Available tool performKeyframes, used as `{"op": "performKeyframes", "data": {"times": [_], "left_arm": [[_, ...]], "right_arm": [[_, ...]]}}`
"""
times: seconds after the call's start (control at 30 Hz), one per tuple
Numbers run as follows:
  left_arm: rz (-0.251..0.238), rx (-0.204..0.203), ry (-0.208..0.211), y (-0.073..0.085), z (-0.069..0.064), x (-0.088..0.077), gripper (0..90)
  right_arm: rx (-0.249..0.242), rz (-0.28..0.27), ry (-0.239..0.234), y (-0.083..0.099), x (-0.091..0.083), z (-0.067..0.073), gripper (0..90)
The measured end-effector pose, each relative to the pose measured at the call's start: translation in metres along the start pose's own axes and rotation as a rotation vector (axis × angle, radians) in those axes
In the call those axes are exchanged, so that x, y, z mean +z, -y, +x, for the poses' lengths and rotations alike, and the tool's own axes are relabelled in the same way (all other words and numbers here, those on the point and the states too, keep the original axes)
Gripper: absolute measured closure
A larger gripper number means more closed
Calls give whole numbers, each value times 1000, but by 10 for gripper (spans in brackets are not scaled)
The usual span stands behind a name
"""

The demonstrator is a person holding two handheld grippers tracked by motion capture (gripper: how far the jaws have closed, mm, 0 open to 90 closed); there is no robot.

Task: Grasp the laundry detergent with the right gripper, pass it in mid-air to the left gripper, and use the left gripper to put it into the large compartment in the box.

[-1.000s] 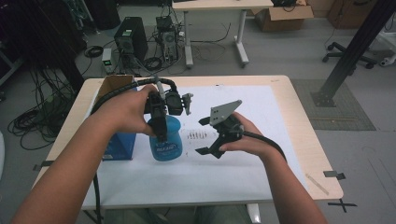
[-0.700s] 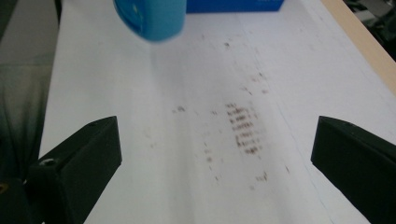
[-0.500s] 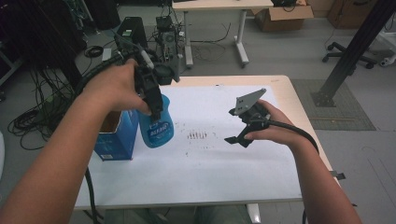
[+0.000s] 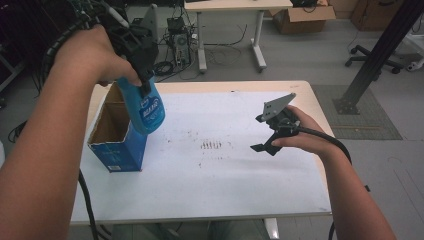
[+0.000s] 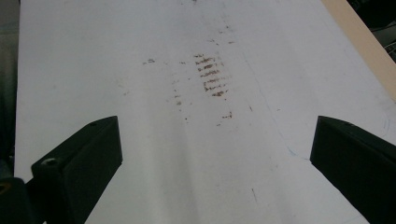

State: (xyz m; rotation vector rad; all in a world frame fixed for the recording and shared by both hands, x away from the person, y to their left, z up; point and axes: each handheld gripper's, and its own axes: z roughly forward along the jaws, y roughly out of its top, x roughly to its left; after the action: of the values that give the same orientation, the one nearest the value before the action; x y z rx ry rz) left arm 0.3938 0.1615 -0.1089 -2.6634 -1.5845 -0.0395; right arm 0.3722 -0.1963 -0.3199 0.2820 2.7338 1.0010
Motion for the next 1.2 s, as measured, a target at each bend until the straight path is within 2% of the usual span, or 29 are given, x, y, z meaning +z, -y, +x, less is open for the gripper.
{"op": "performKeyframes", "data": {"times": [0.27,0.37,0.43,0.53,0.9,1.1,1.2], "left_arm": [[-3,-145,16,13,34,-18,383],[-7,-194,20,19,47,-21,383],[-8,-207,18,21,51,-22,383],[-9,-265,15,28,65,-21,383],[-8,-372,6,35,90,-10,383],[-9,-401,0,35,97,2,383],[-2,-403,-10,34,100,9,383]], "right_arm": [[5,18,-8,2,1,-4,24],[5,19,-7,2,0,-5,24],[5,19,-6,2,-1,-5,24],[10,21,-4,4,-2,-5,24],[13,28,-10,4,0,-6,24],[16,31,-10,5,0,-7,24],[18,33,-11,6,2,-7,25]]}}
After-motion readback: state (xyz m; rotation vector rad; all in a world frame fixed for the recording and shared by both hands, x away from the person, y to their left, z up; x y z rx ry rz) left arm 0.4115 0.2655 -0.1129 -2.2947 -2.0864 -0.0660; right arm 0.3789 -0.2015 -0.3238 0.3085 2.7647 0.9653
